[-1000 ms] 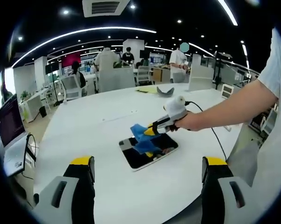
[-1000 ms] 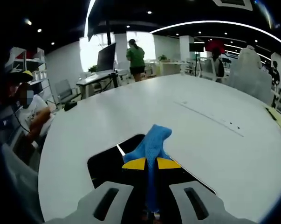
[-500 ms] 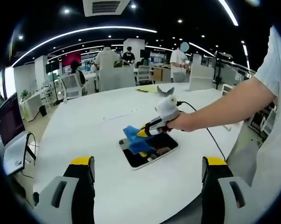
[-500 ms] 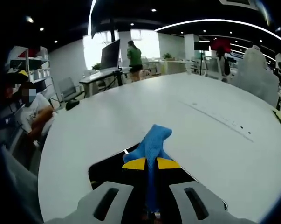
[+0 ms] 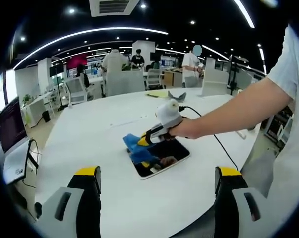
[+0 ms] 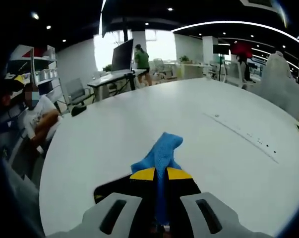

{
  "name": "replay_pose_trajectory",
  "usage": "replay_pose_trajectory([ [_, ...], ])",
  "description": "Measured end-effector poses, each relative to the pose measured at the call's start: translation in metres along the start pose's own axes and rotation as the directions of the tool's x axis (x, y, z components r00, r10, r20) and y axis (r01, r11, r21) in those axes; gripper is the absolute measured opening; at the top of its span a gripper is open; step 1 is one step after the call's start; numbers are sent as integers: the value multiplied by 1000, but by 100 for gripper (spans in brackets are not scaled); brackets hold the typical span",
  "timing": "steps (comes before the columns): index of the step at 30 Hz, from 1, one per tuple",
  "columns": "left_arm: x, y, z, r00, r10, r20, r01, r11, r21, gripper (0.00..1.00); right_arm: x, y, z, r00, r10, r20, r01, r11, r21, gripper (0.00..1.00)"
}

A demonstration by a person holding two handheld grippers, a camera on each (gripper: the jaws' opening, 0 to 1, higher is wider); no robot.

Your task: Wipe the mirror surface with the cleaning cloth until all visible marks leave the cleaned area.

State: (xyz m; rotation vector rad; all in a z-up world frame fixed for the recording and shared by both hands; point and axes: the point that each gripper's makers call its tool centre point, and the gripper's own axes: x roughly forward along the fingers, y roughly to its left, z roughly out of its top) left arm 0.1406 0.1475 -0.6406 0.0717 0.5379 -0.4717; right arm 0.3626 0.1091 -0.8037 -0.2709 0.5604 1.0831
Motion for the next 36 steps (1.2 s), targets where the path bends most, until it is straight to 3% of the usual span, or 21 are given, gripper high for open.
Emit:
replay_pose_trajectory([
  [8, -1, 3, 3, 1000, 5, 0, -5, 1000, 1, 96, 7, -3, 2, 1000, 2, 3, -2, 1000, 5, 1],
  [36, -2, 14, -12, 999, 21, -40, -22, 1000, -22, 96, 46, -2, -8, 999, 20, -33, -21, 1000, -22, 2],
])
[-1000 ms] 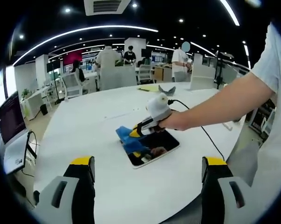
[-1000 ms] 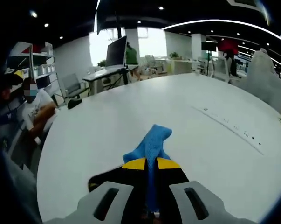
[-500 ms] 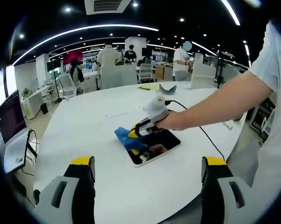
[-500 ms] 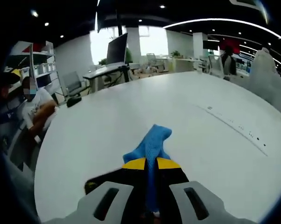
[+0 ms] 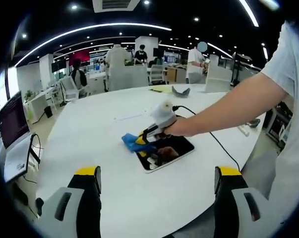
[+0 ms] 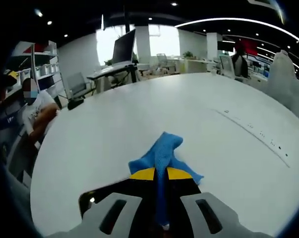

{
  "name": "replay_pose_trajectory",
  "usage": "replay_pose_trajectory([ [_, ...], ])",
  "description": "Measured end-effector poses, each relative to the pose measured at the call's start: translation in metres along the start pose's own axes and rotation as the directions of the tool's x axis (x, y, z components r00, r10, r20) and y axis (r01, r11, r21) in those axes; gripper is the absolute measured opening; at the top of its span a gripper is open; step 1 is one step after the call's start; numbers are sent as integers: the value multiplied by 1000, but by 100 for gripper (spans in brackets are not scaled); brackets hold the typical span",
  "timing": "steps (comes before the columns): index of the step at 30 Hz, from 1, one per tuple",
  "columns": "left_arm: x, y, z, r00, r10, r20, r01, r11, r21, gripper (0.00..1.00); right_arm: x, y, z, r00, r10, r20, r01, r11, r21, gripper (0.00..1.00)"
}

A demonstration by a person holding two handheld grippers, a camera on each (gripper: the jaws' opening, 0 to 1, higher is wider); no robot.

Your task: Wipe the mirror surface with the cleaning cloth until all visible marks leave the cleaned area.

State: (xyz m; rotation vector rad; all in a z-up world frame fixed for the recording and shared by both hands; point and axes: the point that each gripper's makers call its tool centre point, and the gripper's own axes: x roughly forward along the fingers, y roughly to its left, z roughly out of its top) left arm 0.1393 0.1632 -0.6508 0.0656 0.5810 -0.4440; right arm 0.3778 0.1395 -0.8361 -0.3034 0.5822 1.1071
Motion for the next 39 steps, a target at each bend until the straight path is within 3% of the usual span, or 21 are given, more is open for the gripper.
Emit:
replay_pose_trajectory([
  [11, 3, 3, -2, 1000, 5, -3, -5, 1000, -11, 96, 10, 2, -2, 999, 31, -20, -33, 997, -70, 2],
  [22, 3, 3, -7, 1000, 7, -13, -7, 1000, -10, 96, 10, 1, -4, 999, 37, 25, -36, 997, -71, 2],
  [39, 3, -1, -4, 1000, 12, -7, -13, 1000, -14, 95, 9, 1, -4, 999, 31, 25, -29, 996, -83, 2],
])
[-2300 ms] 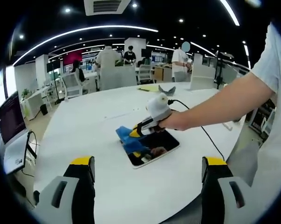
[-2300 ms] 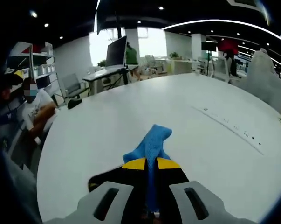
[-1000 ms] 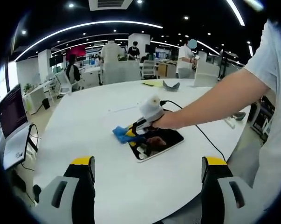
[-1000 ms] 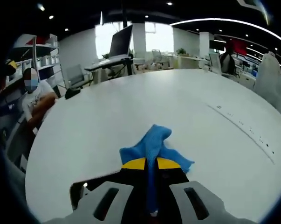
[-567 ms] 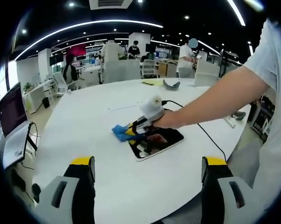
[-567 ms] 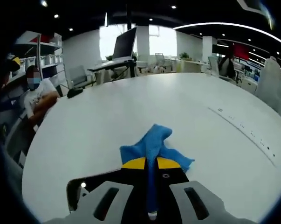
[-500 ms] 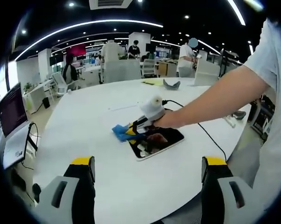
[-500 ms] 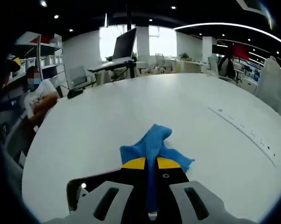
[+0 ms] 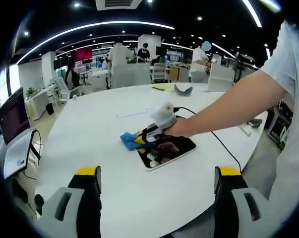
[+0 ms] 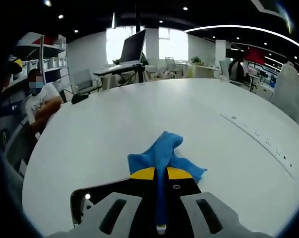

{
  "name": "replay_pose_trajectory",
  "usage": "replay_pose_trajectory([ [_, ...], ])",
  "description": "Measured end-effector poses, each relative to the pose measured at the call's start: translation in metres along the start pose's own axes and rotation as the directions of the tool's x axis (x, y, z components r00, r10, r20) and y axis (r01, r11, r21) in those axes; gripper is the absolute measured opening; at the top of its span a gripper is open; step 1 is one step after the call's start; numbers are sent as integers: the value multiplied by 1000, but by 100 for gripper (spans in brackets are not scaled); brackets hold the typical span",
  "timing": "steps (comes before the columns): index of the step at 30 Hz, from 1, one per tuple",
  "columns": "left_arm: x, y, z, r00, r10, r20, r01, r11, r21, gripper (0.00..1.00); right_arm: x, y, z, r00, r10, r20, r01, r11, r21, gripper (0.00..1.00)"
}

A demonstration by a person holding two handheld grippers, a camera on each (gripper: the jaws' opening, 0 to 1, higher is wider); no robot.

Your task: Wipe the mirror surface with the cleaning cloth until all visible marks leave the cleaned area.

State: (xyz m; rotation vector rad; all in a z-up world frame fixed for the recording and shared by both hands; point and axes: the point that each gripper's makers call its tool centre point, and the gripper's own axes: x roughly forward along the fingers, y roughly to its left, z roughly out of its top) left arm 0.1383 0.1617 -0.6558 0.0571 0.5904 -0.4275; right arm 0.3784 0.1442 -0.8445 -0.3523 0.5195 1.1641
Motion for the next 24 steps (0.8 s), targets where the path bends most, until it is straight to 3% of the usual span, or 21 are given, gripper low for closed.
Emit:
replay_pose_trajectory([
  [24, 1, -10, 7, 1000, -13, 22, 13, 1000, -2, 96, -23, -4, -13, 1000, -20, -2, 20, 1000, 12, 2],
])
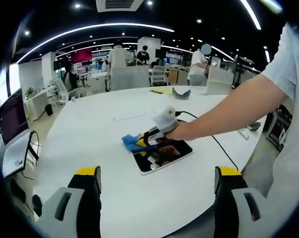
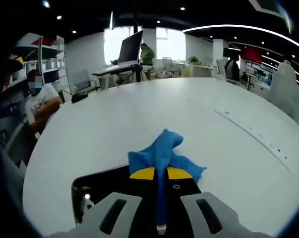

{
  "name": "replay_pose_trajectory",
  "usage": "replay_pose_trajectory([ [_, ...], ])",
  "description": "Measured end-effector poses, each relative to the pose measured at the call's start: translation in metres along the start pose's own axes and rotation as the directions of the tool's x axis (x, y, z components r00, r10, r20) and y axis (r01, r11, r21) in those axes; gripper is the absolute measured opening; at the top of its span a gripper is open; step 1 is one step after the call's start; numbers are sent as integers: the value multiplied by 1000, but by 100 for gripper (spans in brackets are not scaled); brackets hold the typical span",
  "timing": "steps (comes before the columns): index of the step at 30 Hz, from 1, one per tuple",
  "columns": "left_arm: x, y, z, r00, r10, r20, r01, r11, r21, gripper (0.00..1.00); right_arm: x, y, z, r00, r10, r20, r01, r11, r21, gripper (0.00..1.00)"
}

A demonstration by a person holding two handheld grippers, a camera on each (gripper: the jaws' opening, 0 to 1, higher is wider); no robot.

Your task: Wipe the mirror surface with the cleaning cloth until all visible marks leave the cleaned area.

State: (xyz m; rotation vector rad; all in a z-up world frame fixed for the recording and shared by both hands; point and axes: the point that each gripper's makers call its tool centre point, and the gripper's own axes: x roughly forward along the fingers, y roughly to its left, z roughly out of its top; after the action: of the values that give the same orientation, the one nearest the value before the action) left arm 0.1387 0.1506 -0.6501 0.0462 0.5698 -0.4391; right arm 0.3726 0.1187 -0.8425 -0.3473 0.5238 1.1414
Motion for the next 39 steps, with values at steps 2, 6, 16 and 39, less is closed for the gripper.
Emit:
replay_pose_trajectory([
  [2, 0, -2, 1, 1000, -11, 6, 11, 1000, 0, 97, -1, 0, -1, 1000, 1, -2, -1, 1000, 0, 2],
  [6, 0, -6, 2, 1000, -21, 1, 21, 1000, 5, 98, -4, -1, -3, 1000, 2, -9, -2, 1000, -6, 2],
  [16, 2, -10, 0, 999, -32, -11, 32, 999, 9, 99, -18, -8, -11, 1000, -16, -2, 16, 1000, 15, 2],
  [39, 0, -24, 6, 999, -43, -13, 43, 998, 45, 99, -41, -25, -32, 999, -50, -19, 51, 998, 34, 2],
])
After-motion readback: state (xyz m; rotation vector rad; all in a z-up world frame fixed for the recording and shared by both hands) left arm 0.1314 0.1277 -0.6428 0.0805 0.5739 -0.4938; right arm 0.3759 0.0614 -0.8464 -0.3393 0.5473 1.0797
